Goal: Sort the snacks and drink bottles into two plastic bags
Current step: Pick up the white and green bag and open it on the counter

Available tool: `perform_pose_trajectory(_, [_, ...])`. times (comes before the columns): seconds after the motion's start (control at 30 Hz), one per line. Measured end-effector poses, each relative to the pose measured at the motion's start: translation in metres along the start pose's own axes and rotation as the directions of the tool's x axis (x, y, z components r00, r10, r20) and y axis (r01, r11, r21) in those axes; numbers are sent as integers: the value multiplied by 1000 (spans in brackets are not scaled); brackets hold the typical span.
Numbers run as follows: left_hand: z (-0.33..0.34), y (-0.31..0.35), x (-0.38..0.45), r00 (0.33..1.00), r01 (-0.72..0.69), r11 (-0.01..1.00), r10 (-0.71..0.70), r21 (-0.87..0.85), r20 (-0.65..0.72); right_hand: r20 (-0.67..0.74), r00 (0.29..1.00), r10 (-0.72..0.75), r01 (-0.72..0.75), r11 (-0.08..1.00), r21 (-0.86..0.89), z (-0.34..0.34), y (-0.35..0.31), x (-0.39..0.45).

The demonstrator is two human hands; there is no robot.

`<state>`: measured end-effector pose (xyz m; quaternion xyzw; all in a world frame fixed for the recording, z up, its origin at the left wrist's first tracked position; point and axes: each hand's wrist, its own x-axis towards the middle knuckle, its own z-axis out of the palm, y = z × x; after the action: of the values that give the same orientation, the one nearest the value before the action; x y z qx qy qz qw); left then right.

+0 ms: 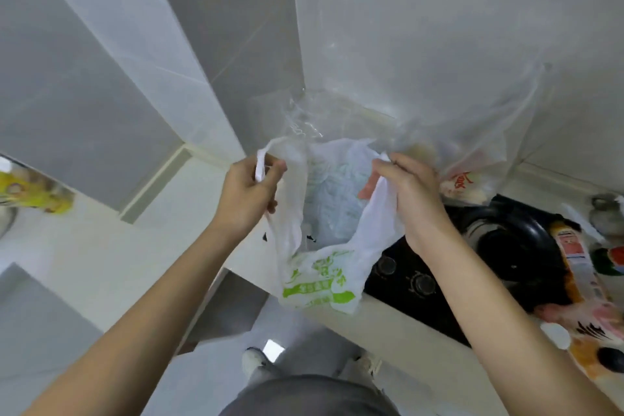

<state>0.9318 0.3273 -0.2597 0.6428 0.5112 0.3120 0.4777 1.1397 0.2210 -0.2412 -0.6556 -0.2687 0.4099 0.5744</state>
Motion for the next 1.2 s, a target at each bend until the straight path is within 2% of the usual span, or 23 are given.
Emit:
perform_pose_trajectory(0.1, [-50,-6,-12,996,-38,998,42,59,-73,61,997,-49,49,999,13,33,-7,-8])
perform_pose_trajectory(0.27, [-131,-31,-18,984,-60,998,64,33,-164,141,987,-75,80,996,-26,101,-2,-25])
perform_pose_trajectory(0.5, [-247,-86,-5,981,-112,993,118,49,-156,60,990,-127,134,984,-118,208,9,-46])
perform_pose_trajectory(0.7, [-308,-114,15,979,-127,985,144,119,-145,22,991,-135,136,976,-171,270,24,-46])
perform_pose_trajectory(0.87, [-321,-142,36,974,-89,937,152,337,-167,17,992,-126,124,936,-331,295,53,-31])
perform_pose_trajectory(0.97, [-318,-159,41,957,-145,849,251,508,-147,19,991,-133,129,899,-418,298,81,-17])
perform_pose_trajectory(1.03, [-317,-170,46,947,-185,738,311,649,-84,64,977,-203,206,826,-525,301,99,-10])
perform_pose_trajectory(1.07, [-318,-176,50,938,-204,649,344,733,-42,101,957,-272,277,750,-601,304,107,-6])
perform_pose_trajectory(1.13, [-320,-186,59,915,-258,434,395,863,75,206,893,-401,409,525,-747,313,117,1])
perform_pose_trajectory(1.2, [-320,-195,68,903,-306,289,389,907,181,332,839,-431,485,316,-816,325,123,8])
